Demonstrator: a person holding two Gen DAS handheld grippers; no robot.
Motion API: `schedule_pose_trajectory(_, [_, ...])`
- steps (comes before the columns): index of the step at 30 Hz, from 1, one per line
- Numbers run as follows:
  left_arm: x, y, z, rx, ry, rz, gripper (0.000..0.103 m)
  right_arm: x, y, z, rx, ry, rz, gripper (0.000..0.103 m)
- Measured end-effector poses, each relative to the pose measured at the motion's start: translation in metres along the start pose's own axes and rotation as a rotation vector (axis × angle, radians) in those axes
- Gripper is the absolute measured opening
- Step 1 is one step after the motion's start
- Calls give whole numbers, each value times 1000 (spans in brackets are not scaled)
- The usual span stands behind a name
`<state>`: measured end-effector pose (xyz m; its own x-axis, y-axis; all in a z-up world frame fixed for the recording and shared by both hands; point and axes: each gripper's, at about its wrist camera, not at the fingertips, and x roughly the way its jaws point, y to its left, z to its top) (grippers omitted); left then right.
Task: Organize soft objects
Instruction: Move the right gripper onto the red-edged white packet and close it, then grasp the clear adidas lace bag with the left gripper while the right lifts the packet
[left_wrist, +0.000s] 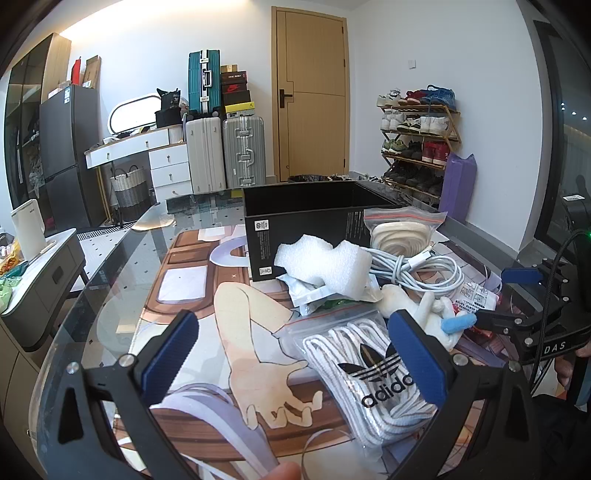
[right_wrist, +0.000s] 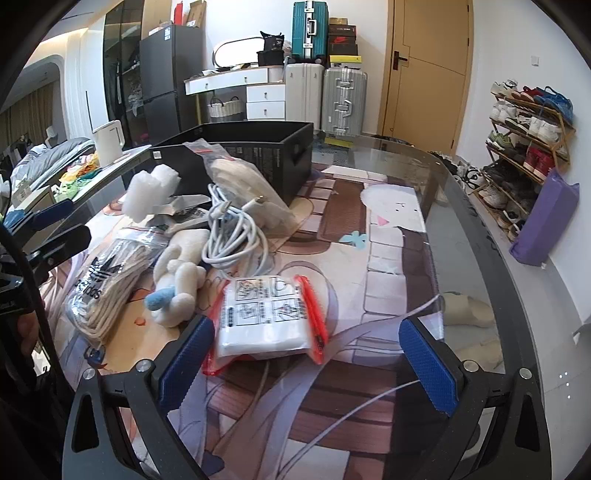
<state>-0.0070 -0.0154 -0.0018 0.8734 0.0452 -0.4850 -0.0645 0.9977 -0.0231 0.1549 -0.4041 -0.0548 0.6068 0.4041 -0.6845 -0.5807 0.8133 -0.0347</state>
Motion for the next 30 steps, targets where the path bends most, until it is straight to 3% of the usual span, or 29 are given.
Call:
schedule_pose_trajectory(11, [0, -1, 0, 1, 0, 1, 103, 2, 15, 6, -57, 2, 42, 97])
schedule_pose_trajectory(17, [0, -1, 0, 2, 0, 1, 103, 7, 18, 7, -67, 17, 81, 82])
schedule_pose_trajectory(23, [0, -1, 0, 4, 1, 2, 103, 8, 19, 5, -65, 18, 145, 55])
schedule_pose_trajectory(30, [-1, 1, 0, 26, 22, 12, 103, 1, 17, 0, -57, -14, 143, 49])
